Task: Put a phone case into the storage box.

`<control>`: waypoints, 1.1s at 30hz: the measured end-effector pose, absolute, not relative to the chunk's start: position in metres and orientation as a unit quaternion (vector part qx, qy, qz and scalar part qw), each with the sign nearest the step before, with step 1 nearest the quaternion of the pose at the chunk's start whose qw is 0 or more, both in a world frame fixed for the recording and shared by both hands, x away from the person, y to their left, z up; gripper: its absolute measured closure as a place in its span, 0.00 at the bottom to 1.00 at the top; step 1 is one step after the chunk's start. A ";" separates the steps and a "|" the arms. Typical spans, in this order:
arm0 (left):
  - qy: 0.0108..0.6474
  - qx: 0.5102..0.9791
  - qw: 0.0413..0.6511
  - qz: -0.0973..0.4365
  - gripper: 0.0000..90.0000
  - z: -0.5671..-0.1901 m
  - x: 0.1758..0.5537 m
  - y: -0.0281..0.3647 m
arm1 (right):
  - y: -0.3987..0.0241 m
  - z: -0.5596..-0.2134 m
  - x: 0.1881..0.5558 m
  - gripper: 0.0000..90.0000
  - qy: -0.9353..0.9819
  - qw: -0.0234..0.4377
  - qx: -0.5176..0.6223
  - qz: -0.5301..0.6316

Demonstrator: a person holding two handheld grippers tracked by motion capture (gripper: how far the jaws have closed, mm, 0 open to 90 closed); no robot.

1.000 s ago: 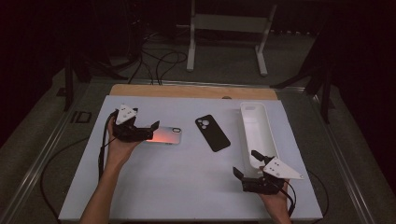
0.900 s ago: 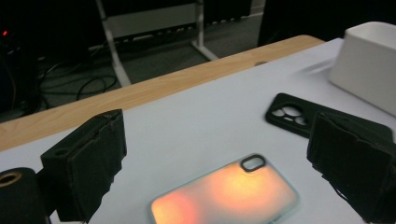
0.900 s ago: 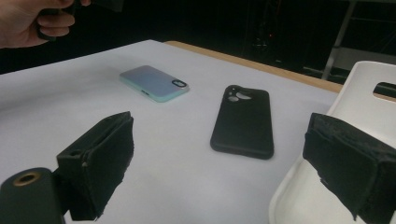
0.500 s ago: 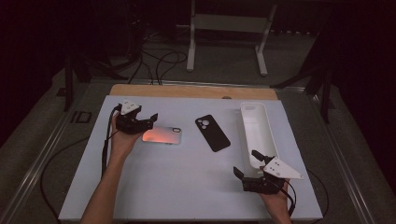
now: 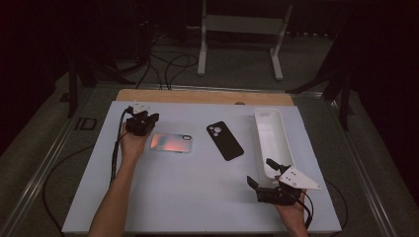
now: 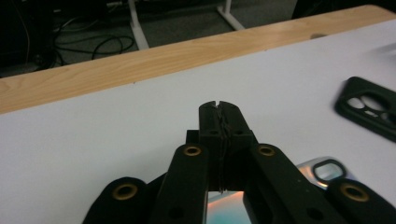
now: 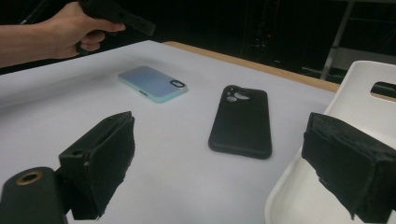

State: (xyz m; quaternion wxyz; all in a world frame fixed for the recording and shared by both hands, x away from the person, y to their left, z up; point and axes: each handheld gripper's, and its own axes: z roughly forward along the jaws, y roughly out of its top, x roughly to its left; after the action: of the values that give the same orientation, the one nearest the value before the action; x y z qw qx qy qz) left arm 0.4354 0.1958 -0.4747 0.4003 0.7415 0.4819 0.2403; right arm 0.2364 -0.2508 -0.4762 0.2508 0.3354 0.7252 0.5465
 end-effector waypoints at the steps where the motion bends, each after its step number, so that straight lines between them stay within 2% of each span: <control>1: 0.481 0.744 0.397 0.240 1.00 -0.476 0.437 0.196 | -0.251 -0.476 0.236 0.11 0.726 0.249 0.335 0.546; 12: 0.488 0.760 0.368 0.223 1.00 -0.500 0.449 0.188 | -0.251 -0.475 0.236 0.11 0.725 0.249 0.334 0.549; 21: 0.512 0.769 0.335 0.186 1.00 -0.530 0.459 0.189 | -0.253 -0.472 0.236 0.11 0.715 0.246 0.337 0.561; 33: 0.506 0.785 0.304 0.187 1.00 -0.525 0.449 0.189 | -0.254 -0.470 0.236 0.11 0.713 0.236 0.337 0.568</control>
State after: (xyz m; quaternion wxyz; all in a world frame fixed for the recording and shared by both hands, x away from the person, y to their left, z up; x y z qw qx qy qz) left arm 0.4488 0.1886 -0.5246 0.3035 0.7854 0.5060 0.1871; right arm 0.2356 -0.2543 -0.4702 0.2361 0.3372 0.7128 0.5679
